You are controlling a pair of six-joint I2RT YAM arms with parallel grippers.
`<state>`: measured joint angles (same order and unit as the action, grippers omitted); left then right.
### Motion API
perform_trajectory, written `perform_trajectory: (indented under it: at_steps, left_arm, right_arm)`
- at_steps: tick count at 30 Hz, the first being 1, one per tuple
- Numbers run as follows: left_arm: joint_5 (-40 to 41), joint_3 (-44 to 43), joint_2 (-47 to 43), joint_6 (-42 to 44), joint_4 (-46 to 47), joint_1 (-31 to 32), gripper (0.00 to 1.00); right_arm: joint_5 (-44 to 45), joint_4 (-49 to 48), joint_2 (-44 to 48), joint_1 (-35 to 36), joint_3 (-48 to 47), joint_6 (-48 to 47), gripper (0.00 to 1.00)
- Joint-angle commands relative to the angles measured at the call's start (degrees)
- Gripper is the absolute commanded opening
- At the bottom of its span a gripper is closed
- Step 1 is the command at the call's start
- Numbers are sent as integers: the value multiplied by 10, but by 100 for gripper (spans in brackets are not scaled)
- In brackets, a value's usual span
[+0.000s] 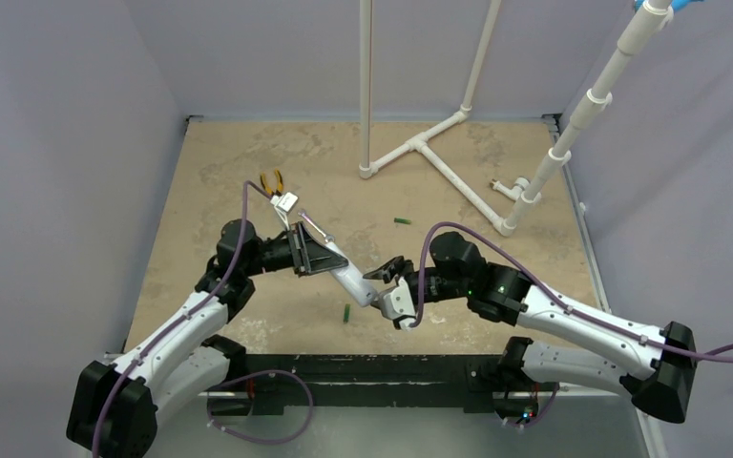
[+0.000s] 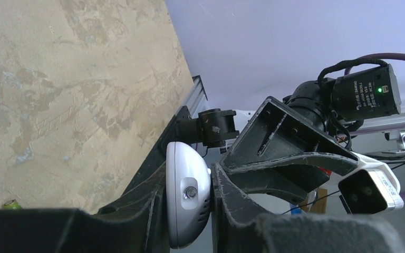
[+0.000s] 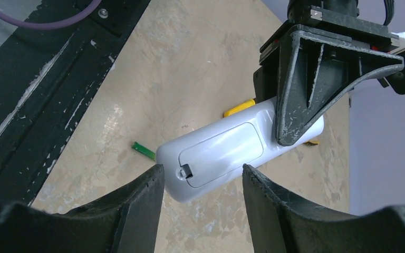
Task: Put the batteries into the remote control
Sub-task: Remove the battery cover from the remote control.
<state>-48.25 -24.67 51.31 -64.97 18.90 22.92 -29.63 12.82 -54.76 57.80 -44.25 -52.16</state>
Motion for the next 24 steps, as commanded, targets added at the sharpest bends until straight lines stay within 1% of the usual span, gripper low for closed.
perform_trajectory:
  at_steps: [1,7,18,24]
  left_arm:
    - [-11,-27,2,-4,42,1,0]
    - [-14,-26,3,-2,43,1,0]
    - [-16,-27,8,-3,46,1,0]
    - [-16,-27,6,-3,45,1,0]
  right_arm:
    - [-2,-14,-8,2,-20,-12,53]
    - [15,-19,-3,2,-13,-21,53]
    - [33,-59,10,2,2,-12,50]
    - [33,-56,10,2,3,-13,50]
